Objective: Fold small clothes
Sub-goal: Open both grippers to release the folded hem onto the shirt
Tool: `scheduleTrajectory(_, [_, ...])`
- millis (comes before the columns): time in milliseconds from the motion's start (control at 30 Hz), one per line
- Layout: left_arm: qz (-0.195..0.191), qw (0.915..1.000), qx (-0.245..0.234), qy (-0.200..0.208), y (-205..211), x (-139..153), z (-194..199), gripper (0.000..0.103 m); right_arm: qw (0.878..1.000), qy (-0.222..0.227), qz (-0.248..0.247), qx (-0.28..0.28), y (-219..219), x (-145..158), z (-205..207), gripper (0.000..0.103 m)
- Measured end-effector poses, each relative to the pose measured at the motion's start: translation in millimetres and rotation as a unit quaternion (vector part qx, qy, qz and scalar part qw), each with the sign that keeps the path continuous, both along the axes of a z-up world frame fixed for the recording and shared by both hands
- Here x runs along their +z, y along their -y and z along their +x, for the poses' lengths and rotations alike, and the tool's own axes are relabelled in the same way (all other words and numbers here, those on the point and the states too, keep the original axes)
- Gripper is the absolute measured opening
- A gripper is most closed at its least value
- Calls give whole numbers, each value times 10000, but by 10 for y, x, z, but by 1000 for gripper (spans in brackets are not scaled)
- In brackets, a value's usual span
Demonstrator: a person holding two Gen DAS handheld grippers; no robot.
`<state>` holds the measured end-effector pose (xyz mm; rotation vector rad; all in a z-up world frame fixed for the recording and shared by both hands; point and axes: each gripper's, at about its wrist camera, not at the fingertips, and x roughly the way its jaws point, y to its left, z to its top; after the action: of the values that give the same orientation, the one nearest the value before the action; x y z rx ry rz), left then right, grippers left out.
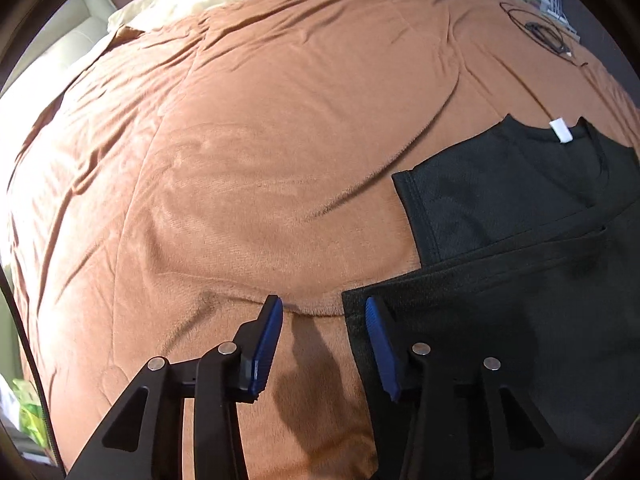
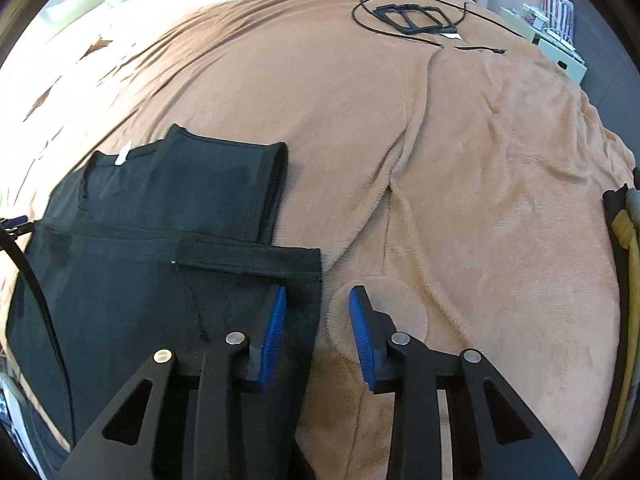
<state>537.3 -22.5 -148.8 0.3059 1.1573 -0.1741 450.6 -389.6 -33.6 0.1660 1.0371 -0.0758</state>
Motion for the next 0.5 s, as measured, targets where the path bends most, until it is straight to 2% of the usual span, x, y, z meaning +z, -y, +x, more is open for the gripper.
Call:
scheduleTrajectory(233, [-322, 9991, -128, -246, -24, -33, -27, 45, 9996, -34, 142, 244, -34, -34, -89, 30])
scheduleTrajectory(333, [-243, 9990, -187, -313, 15, -142, -19, 45, 9996, -83, 167, 223, -24, -136, -57, 30])
scheduleTrajectory(500, [-444, 9985, -68, -323, 63, -233, 62, 44, 9993, -70, 299, 194, 47, -121, 46, 30])
